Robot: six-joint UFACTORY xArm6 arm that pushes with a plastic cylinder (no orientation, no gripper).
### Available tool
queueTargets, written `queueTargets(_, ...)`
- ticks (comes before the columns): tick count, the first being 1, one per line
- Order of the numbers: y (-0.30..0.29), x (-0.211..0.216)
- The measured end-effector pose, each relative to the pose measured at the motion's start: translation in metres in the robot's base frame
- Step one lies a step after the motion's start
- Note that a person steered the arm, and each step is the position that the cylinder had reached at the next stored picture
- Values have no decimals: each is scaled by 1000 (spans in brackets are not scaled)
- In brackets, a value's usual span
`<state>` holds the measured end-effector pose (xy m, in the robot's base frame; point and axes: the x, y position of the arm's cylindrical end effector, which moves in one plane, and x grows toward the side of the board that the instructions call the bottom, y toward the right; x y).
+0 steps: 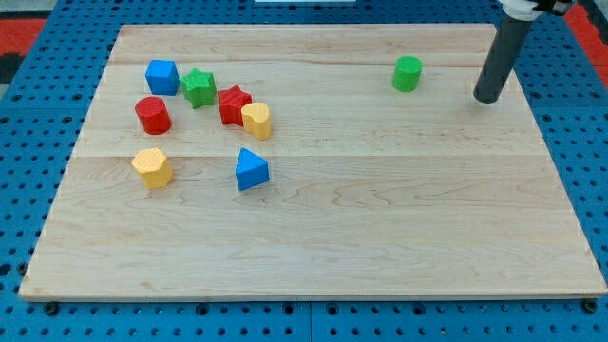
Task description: Place the green circle at the top right side of red star
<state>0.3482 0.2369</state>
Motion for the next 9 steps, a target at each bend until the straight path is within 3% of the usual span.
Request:
queueTargets(2,-27,-15)
queueTargets(3,-67,-43)
queueTargets(6,-206,-54)
queueTargets(9,-200,-54)
